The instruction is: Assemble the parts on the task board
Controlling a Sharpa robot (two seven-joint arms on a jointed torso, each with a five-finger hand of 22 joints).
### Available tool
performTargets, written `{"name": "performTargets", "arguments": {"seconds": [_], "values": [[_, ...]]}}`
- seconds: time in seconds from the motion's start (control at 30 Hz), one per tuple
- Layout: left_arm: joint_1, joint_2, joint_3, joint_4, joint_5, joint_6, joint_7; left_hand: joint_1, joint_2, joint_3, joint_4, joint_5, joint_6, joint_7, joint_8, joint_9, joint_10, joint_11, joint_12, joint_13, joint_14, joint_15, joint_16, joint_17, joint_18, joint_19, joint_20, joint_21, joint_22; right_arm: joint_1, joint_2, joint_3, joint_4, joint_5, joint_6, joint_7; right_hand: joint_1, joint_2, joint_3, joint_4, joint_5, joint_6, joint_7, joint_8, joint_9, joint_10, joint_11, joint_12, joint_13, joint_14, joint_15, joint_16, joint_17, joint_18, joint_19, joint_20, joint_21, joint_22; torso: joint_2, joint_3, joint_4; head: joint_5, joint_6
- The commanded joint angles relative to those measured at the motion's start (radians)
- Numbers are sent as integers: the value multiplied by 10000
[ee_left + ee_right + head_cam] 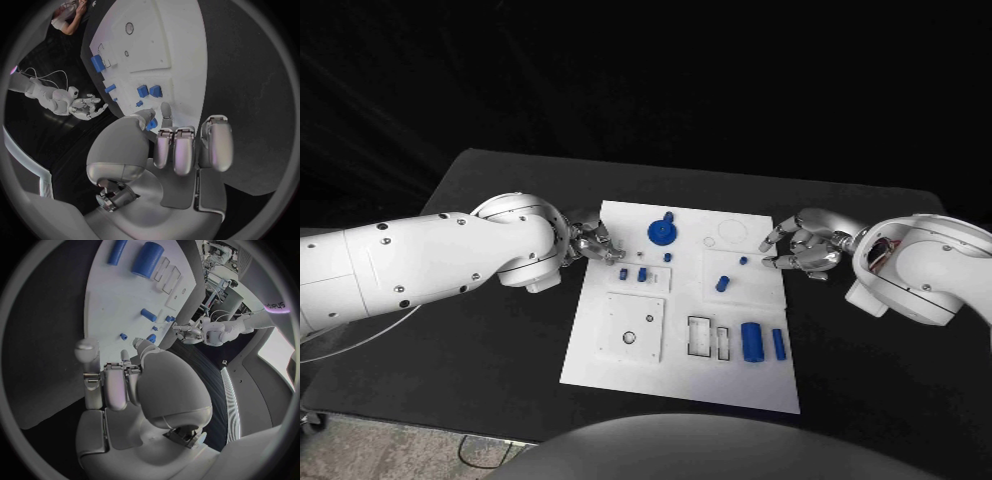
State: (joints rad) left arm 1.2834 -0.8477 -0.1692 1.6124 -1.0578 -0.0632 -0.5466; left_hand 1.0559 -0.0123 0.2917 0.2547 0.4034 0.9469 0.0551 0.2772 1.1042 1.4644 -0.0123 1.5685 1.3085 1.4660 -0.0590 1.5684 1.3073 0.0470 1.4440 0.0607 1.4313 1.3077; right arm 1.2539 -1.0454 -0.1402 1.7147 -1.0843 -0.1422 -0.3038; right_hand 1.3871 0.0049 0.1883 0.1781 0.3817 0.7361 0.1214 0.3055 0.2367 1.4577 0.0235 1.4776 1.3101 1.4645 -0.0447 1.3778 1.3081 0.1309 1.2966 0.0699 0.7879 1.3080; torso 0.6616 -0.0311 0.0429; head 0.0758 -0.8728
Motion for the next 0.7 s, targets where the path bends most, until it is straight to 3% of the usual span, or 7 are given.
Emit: {"name": "performTargets", "arguments": {"seconds": [0.03, 0.3, 0.5, 0.53, 0.67, 0.7], "values": [[12, 2, 6, 87, -14, 496, -21, 55, -35, -69, -15, -69, 81, -26, 39, -1, 1064, -10, 23, 2623, 1048, 16, 24, 2635, -24, 12, -42, -37, 1791, -8, 8, 0, -14, 1, 116, 1, 66, -20, 61, 7, 55, -15, 47, 20, -9, -7, 45, -37, 1693, 293, 79, -34, 825, 102, -87, 15, -42, 317, 6, -15, -2, -13, 2], [13, 64, 5, 193, 218, 1047, -270, 303, -69, -105, -134, 36, 106, -58, 60, -6, 1064, -35, 23, 2623, 1048, -2, 24, 2635, -24, 14, -56, -46, 1802, -12, 0, 0, -16, 3, 128, -5, 66, -20, 61, 7, 55, -15, 47, 20, -9, -7, 45, -37, 1693, 293, 79, -34, 825, 102, -87, 15, -42, 317, 15, -22, 3, -37, 2], [10, 133, -2, 222, 227, 1233, -536, 306, -73, -204, -92, -49, 239, -80, 166, 42, 1064, -53, 23, 2623, 1048, -17, 24, 2635, -26, 23, -67, -45, 1813, -16, -6, 0, -8, 3, 139, -9, 66, -20, 61, 7, 55, -15, 47, 20, -9, -7, 45, -37, 1693, 293, 79, -34, 825, 102, -87, 15, -42, 317, 18, -8, 2, 3, 2], [9, 143, -2, 225, 197, 1231, -586, 279, -69, -259, -49, -142, 282, -91, 217, 74, 1064, -62, 23, 2623, 1048, -22, 24, 2635, -28, 30, -73, -40, 1819, -16, -7, 0, -6, 3, 141, -10, 66, -20, 61, 7, 55, -15, 47, 20, -9, -7, 45, -37, 1693, 293, 79, -34, 825, 102, -87, 15, -42, 317, 20, -9, 4, 0, 2], [8, 162, -4, 235, 1, 1165, -743, 34, -37, -673, 269, -1269, 415, -152, 574, 405, 1064, -110, 23, 2623, 1048, -63, 24, 2635, -37, 67, -107, -25, 1853, -17, -9, 0, -5, 3, 144, -7, 66, -20, 61, 7, 55, -15, 47, 20, -9, -7, 45, -37, 1693, 293, 79, -34, 825, 102, -87, 15, -42, 317, 15, -15, 0, -3, 2], [7, 164, -5, 236, -40, 1152, -775, -10, -23, -742, 304, -1424, 441, -158, 645, 474, 1064, -120, 23, 2623, 1048, -66, 24, 2635, -37, 73, -116, -23, 1858, -17, -10, 0, -4, 3, 144, -6, 66, -20, 61, 7, 55, -15, 47, 20, -9, -7, 45, -37, 1693, 293, 79, -34, 825, 102, -87, 15, -42, 317, 15, -15, 0, -4, 2]]}}
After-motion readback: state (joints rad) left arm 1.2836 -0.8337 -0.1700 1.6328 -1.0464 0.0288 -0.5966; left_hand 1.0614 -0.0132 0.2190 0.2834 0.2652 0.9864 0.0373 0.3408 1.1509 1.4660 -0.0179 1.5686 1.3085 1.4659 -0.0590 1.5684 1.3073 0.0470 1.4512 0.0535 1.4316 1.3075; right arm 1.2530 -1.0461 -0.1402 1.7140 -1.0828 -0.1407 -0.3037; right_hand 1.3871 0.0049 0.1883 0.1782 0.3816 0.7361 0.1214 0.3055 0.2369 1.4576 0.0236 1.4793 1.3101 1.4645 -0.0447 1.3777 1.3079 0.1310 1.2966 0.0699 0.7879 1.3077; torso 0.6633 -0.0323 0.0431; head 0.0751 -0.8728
